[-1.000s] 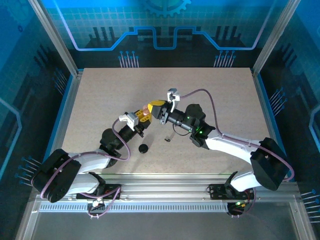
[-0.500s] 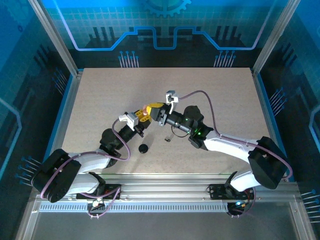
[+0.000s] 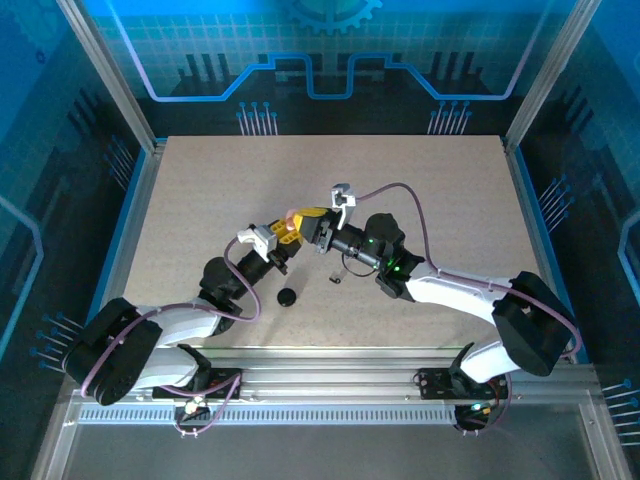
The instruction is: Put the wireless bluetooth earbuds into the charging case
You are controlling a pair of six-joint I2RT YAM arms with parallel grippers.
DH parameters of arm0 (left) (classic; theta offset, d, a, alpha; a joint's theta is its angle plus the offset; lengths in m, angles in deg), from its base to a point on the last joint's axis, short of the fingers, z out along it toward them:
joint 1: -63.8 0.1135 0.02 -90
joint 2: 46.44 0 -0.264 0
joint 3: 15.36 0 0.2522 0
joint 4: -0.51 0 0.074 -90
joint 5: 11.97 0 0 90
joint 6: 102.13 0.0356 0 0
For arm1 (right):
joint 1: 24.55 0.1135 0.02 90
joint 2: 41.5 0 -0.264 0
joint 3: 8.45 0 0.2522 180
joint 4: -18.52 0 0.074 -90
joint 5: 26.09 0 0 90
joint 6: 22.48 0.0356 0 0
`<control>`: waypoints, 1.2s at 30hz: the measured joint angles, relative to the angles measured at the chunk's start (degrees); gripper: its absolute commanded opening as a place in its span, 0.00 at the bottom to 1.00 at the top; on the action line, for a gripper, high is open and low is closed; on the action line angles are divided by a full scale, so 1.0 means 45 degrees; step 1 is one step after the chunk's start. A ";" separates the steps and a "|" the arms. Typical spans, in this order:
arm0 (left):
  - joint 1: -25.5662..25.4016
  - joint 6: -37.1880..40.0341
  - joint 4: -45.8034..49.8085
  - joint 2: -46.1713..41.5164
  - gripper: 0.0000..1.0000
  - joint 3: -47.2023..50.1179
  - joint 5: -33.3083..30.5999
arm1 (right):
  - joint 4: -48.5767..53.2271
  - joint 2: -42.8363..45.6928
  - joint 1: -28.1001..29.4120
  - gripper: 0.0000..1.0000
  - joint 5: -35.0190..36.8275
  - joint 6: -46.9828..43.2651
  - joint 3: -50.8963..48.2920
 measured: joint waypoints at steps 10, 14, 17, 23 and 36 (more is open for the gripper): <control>0.0000 0.0005 0.0102 -0.0010 0.09 0.0000 0.0024 | -0.0010 0.0039 0.0010 0.19 0.0146 0.0092 -0.0316; 0.0000 0.0005 0.0117 -0.0010 0.09 0.0000 0.0034 | -0.0010 0.0078 0.0019 0.24 0.0146 0.0141 -0.0355; -0.0005 0.0005 0.0107 -0.0010 0.09 0.0000 0.0029 | 0.0010 0.0146 0.0044 0.31 0.0209 0.0136 -0.0389; 0.0000 0.0005 0.0097 -0.0044 0.09 0.0000 0.0034 | 0.0219 0.0287 0.0058 0.38 0.0253 0.0131 -0.0403; 0.0000 0.0758 0.0000 -0.0282 0.09 0.0005 0.0665 | 0.2827 0.2652 -0.0180 0.62 0.0248 -0.1069 -0.0330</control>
